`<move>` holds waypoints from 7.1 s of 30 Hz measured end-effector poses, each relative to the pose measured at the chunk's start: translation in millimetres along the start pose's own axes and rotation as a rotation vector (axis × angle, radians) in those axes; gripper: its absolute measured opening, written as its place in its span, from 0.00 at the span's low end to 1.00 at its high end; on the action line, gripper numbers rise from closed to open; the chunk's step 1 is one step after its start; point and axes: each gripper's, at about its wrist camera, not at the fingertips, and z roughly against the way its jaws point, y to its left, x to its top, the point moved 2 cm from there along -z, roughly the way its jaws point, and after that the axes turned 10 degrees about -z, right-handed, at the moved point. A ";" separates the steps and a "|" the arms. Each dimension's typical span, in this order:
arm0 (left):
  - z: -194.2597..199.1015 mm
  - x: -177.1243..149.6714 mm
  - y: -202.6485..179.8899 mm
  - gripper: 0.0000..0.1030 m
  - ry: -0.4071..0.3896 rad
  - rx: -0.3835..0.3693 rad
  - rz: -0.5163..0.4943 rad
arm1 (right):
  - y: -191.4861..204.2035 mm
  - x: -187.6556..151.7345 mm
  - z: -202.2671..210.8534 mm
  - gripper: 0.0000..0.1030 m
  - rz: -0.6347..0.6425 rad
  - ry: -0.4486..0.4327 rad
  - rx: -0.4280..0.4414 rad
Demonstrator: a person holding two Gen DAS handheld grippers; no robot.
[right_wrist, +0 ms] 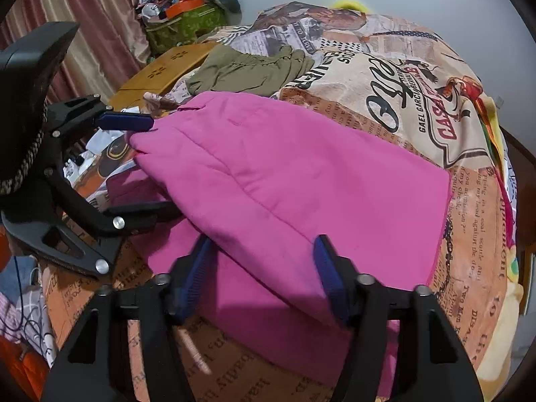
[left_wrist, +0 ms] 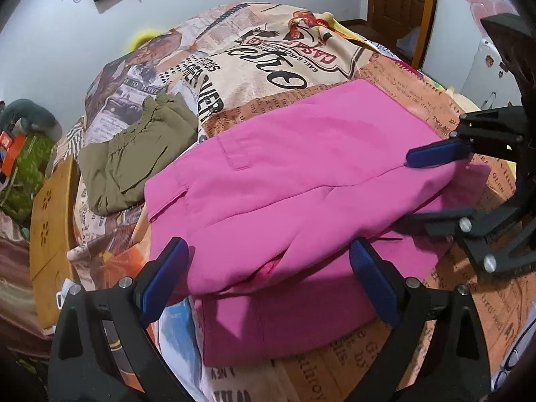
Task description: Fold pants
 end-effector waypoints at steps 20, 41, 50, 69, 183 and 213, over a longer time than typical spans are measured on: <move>39.2 11.4 -7.3 0.15 -0.088 0.056 -0.007 | 6.3 6.7 49.7 0.05 0.041 -0.174 -0.040; 40.8 -34.2 -28.7 0.55 -0.037 -0.077 0.050 | -9.3 -38.4 30.8 0.20 -0.140 -0.001 0.019; 68.8 -54.3 11.8 0.70 -0.065 -0.092 0.218 | -24.3 -50.7 66.5 0.36 -0.230 -0.074 0.012; 19.2 -73.7 47.1 0.76 0.042 -0.149 0.449 | -82.0 -83.4 72.3 0.42 -0.474 -0.109 -0.079; 49.9 -20.2 72.6 0.87 -0.084 0.146 0.294 | -67.4 -16.3 81.9 0.67 -0.311 -0.201 -0.152; -86.9 14.3 146.8 0.88 0.104 0.063 0.391 | -165.0 68.7 -31.7 0.67 -0.338 -0.108 -0.207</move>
